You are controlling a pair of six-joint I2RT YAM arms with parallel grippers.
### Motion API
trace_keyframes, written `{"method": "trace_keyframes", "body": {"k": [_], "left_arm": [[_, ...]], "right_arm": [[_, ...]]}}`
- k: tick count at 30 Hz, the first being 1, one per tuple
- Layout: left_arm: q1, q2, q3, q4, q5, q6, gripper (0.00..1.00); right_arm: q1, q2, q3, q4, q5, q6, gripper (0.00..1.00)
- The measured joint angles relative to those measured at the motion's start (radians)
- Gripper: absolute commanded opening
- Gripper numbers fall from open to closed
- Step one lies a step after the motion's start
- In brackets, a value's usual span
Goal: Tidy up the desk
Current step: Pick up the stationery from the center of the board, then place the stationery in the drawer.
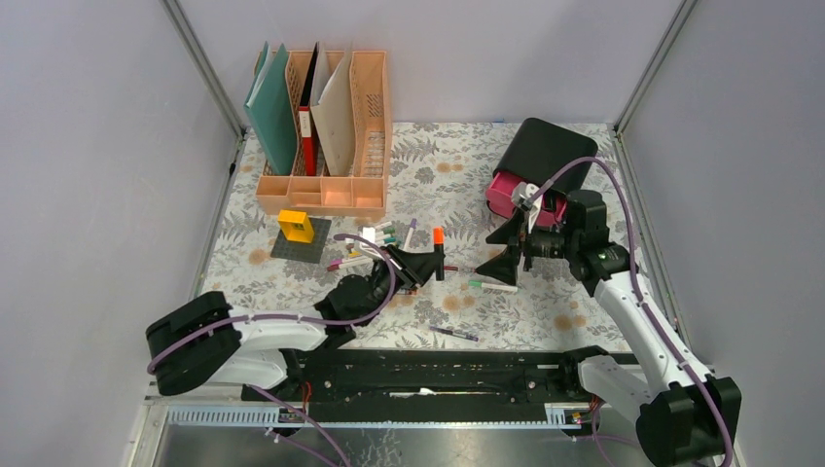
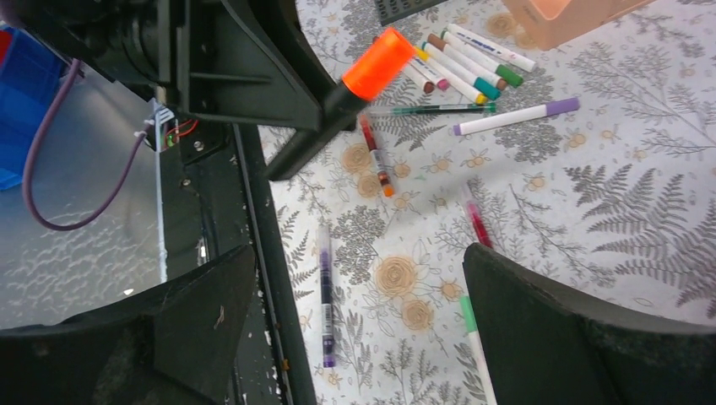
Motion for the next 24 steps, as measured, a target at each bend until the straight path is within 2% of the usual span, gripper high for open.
{"method": "trace_keyframes", "body": {"k": [6, 15, 18, 24], "left_arm": [[-0.032, 0.138, 0.075, 0.034, -0.034, -0.066, 0.00], [-0.102, 0.238, 0.210, 0.036, -0.124, -0.070, 0.00], [-0.111, 0.265, 0.226, 0.037, -0.148, -0.070, 0.00], [-0.126, 0.286, 0.232, 0.039, -0.187, -0.056, 0.00]], "right_arm": [[0.047, 0.025, -0.022, 0.074, 0.014, 0.088, 1.00], [0.100, 0.096, -0.022, 0.105, 0.066, 0.150, 0.99], [0.113, 0.103, -0.022, 0.105, 0.091, 0.157, 0.95], [0.117, 0.111, -0.022, 0.105, 0.137, 0.174, 0.81]]}}
